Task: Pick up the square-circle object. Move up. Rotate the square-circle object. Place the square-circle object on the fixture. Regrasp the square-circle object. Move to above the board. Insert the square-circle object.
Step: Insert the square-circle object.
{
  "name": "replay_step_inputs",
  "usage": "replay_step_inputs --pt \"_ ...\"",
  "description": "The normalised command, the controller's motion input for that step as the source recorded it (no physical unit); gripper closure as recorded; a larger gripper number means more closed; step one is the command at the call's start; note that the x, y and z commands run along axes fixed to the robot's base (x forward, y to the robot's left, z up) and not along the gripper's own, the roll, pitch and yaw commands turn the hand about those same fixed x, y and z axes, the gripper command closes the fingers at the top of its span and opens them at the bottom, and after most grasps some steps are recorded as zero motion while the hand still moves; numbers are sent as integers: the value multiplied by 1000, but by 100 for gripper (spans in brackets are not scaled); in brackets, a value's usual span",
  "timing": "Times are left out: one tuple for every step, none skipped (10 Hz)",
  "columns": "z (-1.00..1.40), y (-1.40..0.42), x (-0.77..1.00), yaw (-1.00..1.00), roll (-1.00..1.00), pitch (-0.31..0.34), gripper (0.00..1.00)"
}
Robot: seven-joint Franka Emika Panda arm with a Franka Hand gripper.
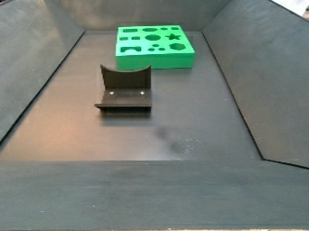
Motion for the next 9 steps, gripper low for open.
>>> replay_step_inputs --pt "-20 0 -9 14 0 0 100" --pt "-289 -231 -111 317 6 -70 100" --pt "-474 -403 -51 540 0 -146 100" --pt "-566 -563 -60 586 46 -149 100" --pt "-631 -594 -46 529 61 -160 100" --pt "-669 -589 0 434 97 -127 100" --pt "-714 -540 0 346 127 -70 100" --pt "-671 -423 23 246 127 -20 100" --pt "-620 -331 49 183 116 0 100"
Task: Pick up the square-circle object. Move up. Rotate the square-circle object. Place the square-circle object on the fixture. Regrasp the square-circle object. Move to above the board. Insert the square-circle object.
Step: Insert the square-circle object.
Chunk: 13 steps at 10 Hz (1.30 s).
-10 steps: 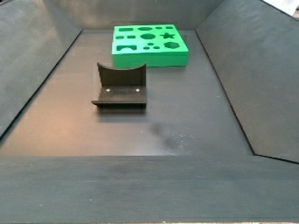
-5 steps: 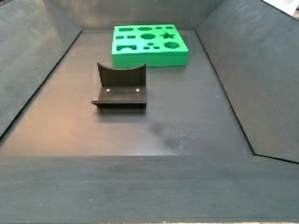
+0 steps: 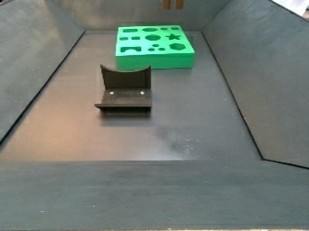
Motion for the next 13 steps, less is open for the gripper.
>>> replay_step_inputs --pt "-606 -323 14 163 117 0 100" --pt "-566 -331 37 154 99 -3 100" --pt "-506 -340 94 129 86 -7 100" --pt "-483 -363 26 83 73 -30 100" --pt "-394 -300 46 31 64 -14 100" --pt "-306 -146 109 40 76 0 100" --pt "-237 -34 103 34 124 41 100" --pt "-251 -80 37 17 111 17 100" --pt "-231 -131 0 0 54 0 100" --pt "-211 -151 0 0 29 0 100" --pt "-229 -180 0 -17 0 0 100" --pt "-271 -157 154 -34 4 0 100" --pt "-334 -63 194 -34 66 41 100"
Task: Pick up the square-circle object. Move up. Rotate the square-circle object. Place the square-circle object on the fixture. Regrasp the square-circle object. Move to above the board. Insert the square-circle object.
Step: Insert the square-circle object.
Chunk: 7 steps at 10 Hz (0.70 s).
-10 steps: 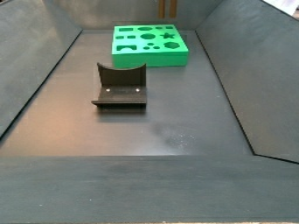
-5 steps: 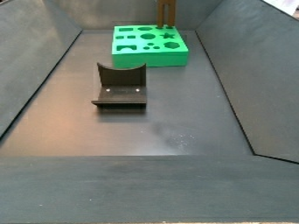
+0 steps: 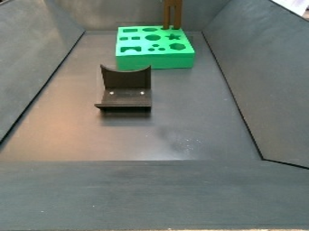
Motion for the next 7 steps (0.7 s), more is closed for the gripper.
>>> replay_step_inputs --pt "-266 0 186 -83 86 93 100" --pt "-269 31 123 -143 104 110 100" --pt "-257 49 77 -177 116 119 100" --pt "-237 69 0 -177 120 119 100" --pt "-249 49 0 -186 106 97 100" --pt "-246 80 0 -203 99 94 100" --pt "-229 63 0 -183 94 87 100"
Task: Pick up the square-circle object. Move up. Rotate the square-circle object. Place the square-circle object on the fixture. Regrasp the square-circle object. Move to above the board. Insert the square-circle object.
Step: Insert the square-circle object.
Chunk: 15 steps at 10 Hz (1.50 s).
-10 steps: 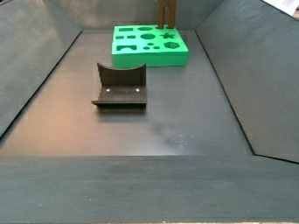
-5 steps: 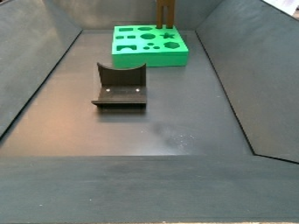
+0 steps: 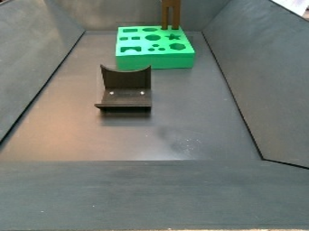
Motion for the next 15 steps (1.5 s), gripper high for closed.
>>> replay_step_inputs --pt "-257 66 0 -183 106 81 100" --pt "-266 74 0 -154 117 91 100" --pt "-234 51 -29 -86 126 81 100" --pt "-203 34 -123 -43 130 64 100" --pt "-34 14 -234 0 109 43 100" --pt "0 57 -154 0 7 17 100" --pt "-23 0 -203 0 71 0 100" --pt "-117 0 -157 66 194 -20 100" --pt "-200 0 -111 111 291 -11 100" --pt "-226 0 -14 123 271 -3 100" --pt "-231 0 0 0 221 0 100" --pt "-169 0 0 -189 107 1 100" --pt "-200 0 0 -269 121 0 100" --pt "-294 0 0 -123 236 0 100" --pt "-400 0 -6 -37 320 -46 100"
